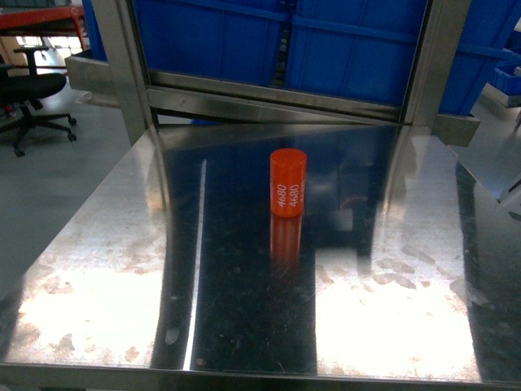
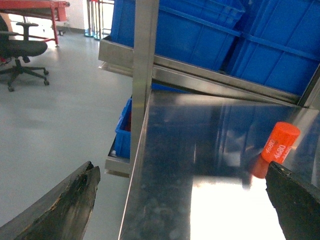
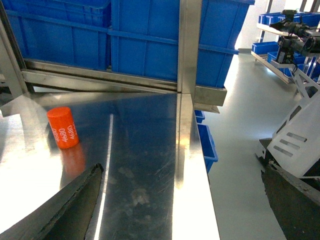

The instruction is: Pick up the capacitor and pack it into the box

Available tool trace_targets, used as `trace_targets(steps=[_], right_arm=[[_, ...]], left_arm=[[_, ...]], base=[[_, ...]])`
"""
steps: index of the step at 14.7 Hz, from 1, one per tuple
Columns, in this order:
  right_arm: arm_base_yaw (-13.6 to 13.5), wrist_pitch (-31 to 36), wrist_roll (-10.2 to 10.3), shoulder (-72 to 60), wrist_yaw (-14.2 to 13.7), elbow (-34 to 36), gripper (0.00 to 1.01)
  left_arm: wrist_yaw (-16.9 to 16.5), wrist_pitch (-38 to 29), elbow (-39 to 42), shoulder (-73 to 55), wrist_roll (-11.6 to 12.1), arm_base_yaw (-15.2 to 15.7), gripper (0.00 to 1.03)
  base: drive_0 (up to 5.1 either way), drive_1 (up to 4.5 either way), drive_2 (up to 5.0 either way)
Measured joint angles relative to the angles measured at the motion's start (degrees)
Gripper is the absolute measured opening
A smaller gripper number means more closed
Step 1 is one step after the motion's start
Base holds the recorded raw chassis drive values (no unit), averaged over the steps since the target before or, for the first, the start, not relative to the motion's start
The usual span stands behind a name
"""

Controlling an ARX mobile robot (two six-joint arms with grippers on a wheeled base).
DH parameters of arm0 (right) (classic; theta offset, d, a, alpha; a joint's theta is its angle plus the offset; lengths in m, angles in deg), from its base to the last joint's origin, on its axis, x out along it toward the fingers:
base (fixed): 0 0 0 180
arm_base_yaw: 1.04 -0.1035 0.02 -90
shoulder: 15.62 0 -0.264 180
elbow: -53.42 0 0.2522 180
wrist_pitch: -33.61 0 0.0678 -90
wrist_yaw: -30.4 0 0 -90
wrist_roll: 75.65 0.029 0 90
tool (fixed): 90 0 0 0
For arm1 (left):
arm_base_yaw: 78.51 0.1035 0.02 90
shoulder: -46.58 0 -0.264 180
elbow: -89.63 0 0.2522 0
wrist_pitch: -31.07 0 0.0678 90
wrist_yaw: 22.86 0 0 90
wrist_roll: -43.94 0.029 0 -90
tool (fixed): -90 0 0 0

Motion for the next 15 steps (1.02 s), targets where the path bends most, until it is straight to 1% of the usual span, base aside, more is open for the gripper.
trace_targets(steps=[1,4,5,6,8,11,14,15], right_arm=[[0.0,0.0,0.0,0.0,0.0,0.0,0.98],[0.0,0.0,0.0,0.0,0.0,0.0,0.98],[0.0,0.0,0.0,0.0,0.0,0.0,0.98],[0.0,0.0,0.0,0.0,0.0,0.0,0.98],[0.0,0.0,0.0,0.0,0.0,0.0,0.98],[0.0,0.0,0.0,0.0,0.0,0.0,0.98],[0.0,0.0,0.0,0.0,0.0,0.0,0.98],[0.0,0.0,0.0,0.0,0.0,0.0,0.98]], left_arm=[[0.2,-5.7,-0.5,-5.9,-0.4,-0.7,0.98],[0.8,-16.8,-3.5,-18.5,-1.0,-2.7,0.98],[1.4,-22.1,-5.9,-24.7,-1.1,-3.7,0.98],[1.6,-23.8,-6.8,-26.7,-1.1,-4.1,0.98],[2.6,-32.1,-12.6,-38.2,-1.3,-6.4,0.98],[3.8,-37.9,-18.2,-48.4,-1.3,-9.0,0.98],[4.3,-39.7,-22.9,-56.2,-1.3,-11.2,0.98],[5.1,-39.6,-27.4,-63.3,-1.3,-13.4,0.98]], base=[[0.0,0.0,0.0],[0.0,0.0,0.0],[0.0,0.0,0.0],[0.0,0.0,0.0],[0.0,0.0,0.0],[0.0,0.0,0.0],[0.0,0.0,0.0],[0.0,0.0,0.0]])
